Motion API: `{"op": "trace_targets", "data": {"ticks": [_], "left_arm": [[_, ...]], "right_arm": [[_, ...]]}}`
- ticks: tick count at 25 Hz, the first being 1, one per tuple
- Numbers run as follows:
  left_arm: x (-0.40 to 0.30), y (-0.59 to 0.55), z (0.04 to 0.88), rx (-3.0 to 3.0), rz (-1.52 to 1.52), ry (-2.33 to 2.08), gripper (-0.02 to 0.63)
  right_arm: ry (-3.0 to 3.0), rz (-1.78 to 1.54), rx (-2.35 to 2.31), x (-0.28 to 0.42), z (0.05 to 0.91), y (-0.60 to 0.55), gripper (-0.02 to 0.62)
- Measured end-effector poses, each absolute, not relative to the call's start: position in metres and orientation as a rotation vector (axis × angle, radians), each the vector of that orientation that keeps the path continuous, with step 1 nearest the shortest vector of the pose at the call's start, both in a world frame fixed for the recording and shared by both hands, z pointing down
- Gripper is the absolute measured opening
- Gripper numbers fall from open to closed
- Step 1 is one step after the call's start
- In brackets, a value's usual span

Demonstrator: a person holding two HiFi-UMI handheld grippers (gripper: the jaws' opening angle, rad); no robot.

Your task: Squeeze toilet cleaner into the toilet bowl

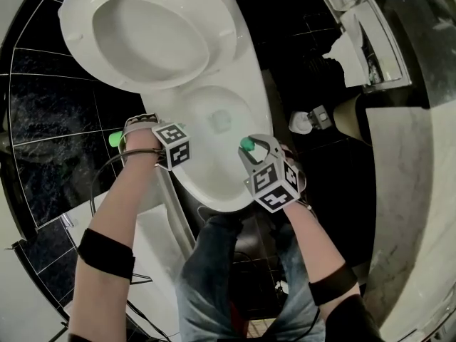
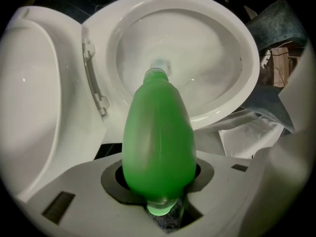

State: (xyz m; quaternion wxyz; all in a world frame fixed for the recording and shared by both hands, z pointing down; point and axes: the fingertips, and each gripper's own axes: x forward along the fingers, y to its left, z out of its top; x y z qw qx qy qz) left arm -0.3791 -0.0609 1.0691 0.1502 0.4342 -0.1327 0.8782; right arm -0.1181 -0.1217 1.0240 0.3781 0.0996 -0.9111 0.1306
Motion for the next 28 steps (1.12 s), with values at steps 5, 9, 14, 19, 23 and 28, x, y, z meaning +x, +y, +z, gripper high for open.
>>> {"op": "trace_targets", "data": {"ticks": [5,9,14,19,23,28], "left_arm": [[-0.390,-0.025,1.067,1.231,2.485,-0.379,0.167],[-0.387,0.003,1.066,1.240,2.459,-0.361,0.169],[-0.371,0.034,1.065,1.271,2.440,-0.328,0.169],[-0.346,0.059,1.065,1.318,2.430,-0.286,0.169],[-0.322,0.071,1.067,1.353,2.426,-0.269,0.167],[-0.293,0.085,1.073,1.388,2.409,-0.248,0.169]], "right_arm": [[-2.329,0.307,0.211,-0.131,1.020,-0.108,0.156],[-2.325,0.287,0.176,-0.136,1.017,-0.096,0.156],[-2.324,0.275,0.150,-0.137,1.010,-0.084,0.156],[-2.318,0.276,0.150,-0.130,1.004,-0.076,0.156],[-2.310,0.280,0.159,-0.119,1.001,-0.074,0.156],[-2.306,0.285,0.180,-0.107,0.997,-0.077,0.156]]}}
